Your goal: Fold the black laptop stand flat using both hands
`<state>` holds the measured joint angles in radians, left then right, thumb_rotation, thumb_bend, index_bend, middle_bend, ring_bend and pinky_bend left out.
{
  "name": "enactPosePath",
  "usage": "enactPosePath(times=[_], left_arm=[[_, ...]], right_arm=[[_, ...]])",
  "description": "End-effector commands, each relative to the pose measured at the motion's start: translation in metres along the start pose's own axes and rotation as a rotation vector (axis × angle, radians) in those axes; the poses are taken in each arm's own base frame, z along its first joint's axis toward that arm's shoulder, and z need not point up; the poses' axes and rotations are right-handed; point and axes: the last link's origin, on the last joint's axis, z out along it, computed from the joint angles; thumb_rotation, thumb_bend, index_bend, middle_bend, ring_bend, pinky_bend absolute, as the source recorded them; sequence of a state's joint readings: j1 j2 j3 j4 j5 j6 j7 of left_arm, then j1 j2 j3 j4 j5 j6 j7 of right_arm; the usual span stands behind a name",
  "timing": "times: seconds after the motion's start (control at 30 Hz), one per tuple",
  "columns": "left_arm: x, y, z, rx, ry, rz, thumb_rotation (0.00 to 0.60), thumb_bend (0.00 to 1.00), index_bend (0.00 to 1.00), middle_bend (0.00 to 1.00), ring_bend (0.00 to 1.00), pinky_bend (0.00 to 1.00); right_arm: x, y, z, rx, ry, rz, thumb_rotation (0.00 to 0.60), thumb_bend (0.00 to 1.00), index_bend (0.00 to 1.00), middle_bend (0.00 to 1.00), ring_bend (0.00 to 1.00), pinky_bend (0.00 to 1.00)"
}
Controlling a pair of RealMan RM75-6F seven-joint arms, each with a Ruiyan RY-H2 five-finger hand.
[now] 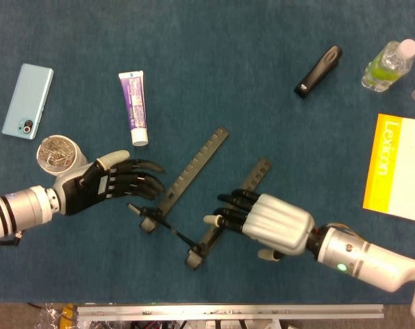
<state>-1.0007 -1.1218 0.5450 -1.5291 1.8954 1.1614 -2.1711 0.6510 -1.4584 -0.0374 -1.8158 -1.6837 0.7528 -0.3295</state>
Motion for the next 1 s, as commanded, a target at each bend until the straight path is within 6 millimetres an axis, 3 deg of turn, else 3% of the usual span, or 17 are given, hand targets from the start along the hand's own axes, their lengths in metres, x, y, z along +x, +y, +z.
enactPosePath(times=[0.03,0.43,1.0], left_arm=[[0.001,0.000,-0.001,-0.003,0.002,-0.002,0.090,0.34,0.19,0.30,0.23,0.18],[0.002,0.001,-0.002,-0.014,0.001,-0.008,0.087,0.34,0.19,0.30,0.23,0.18],[0.003,0.000,-0.003,-0.014,0.000,-0.012,0.089,0.34,0.19,0.30,0.23,0.18]], right_arm=[[0.001,-0.005,0.004,0.018,-0.004,-0.018,0.600,0.14,0.05,0.17,0.04,0.14],[-0.006,-0.020,0.009,0.072,-0.044,-0.124,0.600,0.14,0.05,0.17,0.04,0.14],[-0.018,-0.017,0.001,0.048,-0.079,-0.178,0.600,0.14,0.05,0.17,0.04,0.14]])
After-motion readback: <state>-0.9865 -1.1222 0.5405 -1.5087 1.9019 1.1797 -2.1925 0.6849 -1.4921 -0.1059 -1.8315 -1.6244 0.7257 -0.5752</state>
